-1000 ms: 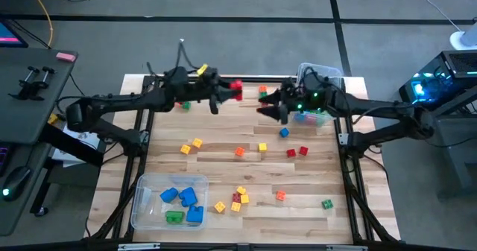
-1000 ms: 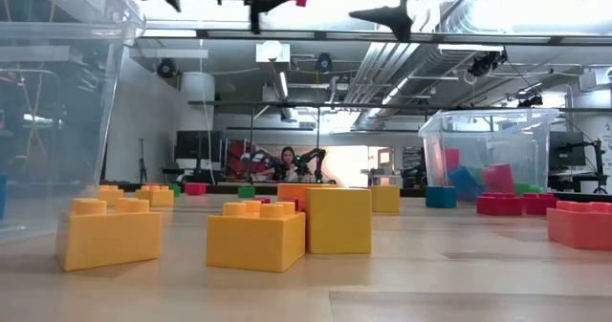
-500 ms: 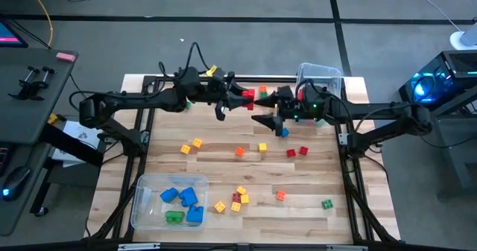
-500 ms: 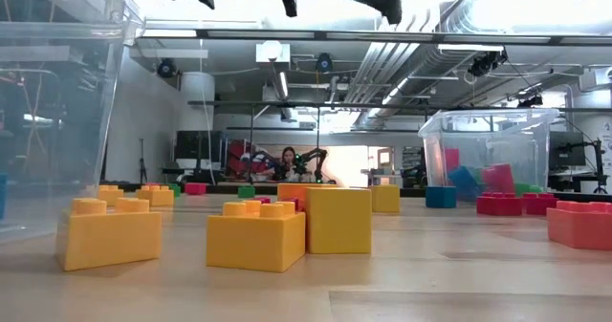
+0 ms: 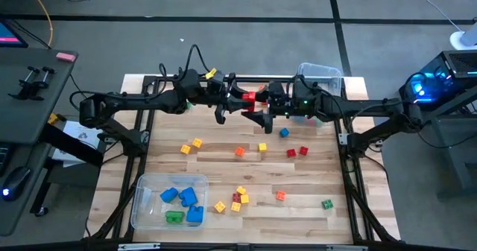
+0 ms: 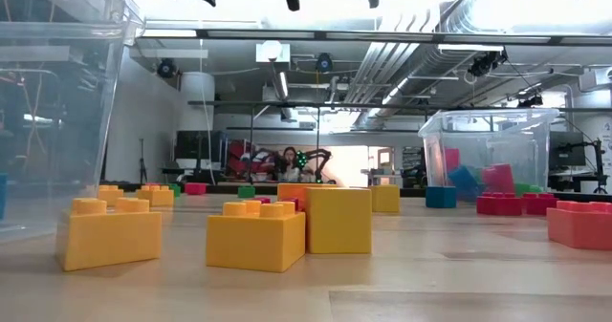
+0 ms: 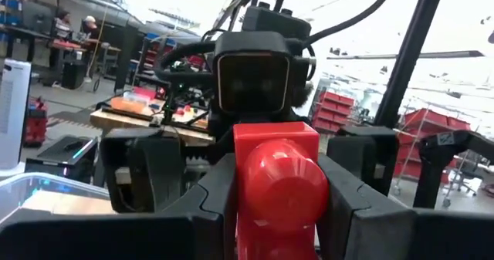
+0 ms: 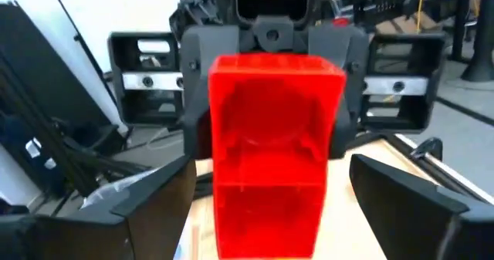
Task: Sort blocks by size
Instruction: Put the large red game piece into the right transparent bin
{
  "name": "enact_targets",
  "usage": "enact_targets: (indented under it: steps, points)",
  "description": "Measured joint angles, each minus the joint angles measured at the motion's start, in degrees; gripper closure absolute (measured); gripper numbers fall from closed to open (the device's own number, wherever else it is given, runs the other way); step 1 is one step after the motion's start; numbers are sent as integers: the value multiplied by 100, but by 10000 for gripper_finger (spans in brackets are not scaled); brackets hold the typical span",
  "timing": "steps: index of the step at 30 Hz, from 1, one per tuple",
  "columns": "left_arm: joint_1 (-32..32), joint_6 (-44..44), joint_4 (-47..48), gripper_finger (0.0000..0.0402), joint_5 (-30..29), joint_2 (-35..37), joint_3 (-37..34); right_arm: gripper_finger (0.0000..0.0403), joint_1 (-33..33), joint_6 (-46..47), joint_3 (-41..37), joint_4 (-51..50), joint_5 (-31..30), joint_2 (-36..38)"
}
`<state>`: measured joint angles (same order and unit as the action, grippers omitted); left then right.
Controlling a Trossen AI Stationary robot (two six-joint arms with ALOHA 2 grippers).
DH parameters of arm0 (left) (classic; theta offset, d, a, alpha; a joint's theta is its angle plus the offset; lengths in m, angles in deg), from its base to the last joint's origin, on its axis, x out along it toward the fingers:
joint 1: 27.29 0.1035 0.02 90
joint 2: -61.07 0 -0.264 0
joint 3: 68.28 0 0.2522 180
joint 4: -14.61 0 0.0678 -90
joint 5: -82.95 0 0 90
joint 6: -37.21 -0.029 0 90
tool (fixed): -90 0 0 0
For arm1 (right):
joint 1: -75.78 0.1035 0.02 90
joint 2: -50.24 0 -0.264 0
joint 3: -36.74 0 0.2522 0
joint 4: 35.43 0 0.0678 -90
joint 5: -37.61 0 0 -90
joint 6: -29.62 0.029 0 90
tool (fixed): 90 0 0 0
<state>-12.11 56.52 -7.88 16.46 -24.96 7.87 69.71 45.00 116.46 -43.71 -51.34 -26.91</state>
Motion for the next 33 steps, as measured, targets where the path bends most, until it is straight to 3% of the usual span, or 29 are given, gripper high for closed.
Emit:
enact_targets:
  steps: [4, 9, 11, 16, 19, 29, 33]
  points:
    - [0, -9, -5, 310, -4, 2, 0, 96, -4, 51, 218, -51, 102, -65]
    - [2, -22, -16, 315, -53, 4, 0, 181, -5, 55, 305, -190, 42, -41]
    - [7, -83, -22, 320, -49, 4, 0, 189, -11, 6, 350, -316, 47, -41]
    - [4, -562, -94, 259, -73, -11, -10, 195, -8, 3, 358, -545, 92, -28]
    - [38, -444, -214, 236, 31, 8, 1, 264, -3, -76, 356, -588, 189, -36]
    - [271, -133, -513, 227, 261, 57, 0, 269, -8, -233, 347, -752, 252, -11]
    - [703, 152, -388, 226, 578, 523, 0, 269, -118, -373, 347, -1653, 241, 259]
